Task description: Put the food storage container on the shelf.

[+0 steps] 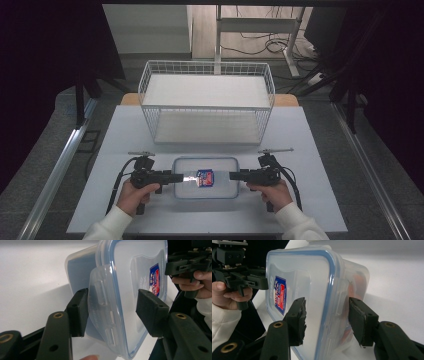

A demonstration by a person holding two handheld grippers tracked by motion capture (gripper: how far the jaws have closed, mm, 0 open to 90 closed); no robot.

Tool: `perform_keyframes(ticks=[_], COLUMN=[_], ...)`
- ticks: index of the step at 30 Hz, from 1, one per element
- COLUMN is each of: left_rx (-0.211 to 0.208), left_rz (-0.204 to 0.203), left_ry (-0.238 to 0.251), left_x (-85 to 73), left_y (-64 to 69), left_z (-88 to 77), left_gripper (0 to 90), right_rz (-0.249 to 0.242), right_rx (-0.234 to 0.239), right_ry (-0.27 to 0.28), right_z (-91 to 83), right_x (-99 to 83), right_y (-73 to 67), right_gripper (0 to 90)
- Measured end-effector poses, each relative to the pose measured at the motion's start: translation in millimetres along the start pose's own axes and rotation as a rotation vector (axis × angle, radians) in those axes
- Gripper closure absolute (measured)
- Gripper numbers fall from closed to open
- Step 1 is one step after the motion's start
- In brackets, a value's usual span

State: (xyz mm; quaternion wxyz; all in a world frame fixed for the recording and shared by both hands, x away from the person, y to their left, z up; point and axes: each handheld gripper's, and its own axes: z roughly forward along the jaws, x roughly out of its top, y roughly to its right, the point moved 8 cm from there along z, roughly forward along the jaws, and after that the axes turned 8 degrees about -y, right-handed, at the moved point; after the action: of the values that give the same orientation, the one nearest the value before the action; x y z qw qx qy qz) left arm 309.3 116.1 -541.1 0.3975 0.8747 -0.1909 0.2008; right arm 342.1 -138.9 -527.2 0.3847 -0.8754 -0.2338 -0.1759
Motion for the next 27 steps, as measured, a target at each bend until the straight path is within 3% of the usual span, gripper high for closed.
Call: perform_keyframes(ticks=[27], left_rx=[-0.004], left_rz=[0.035], left_ry=[0.029], left_x=[11.3], left_y=[5.9], left_z=[-12.4], left_gripper=[48.0], right_rz=[-0.025], right_rx=[0.018], right_ry=[0.058], right_z=[-8.6], right_x=[6.1], right_y=[-7.4], right_gripper=[52.2])
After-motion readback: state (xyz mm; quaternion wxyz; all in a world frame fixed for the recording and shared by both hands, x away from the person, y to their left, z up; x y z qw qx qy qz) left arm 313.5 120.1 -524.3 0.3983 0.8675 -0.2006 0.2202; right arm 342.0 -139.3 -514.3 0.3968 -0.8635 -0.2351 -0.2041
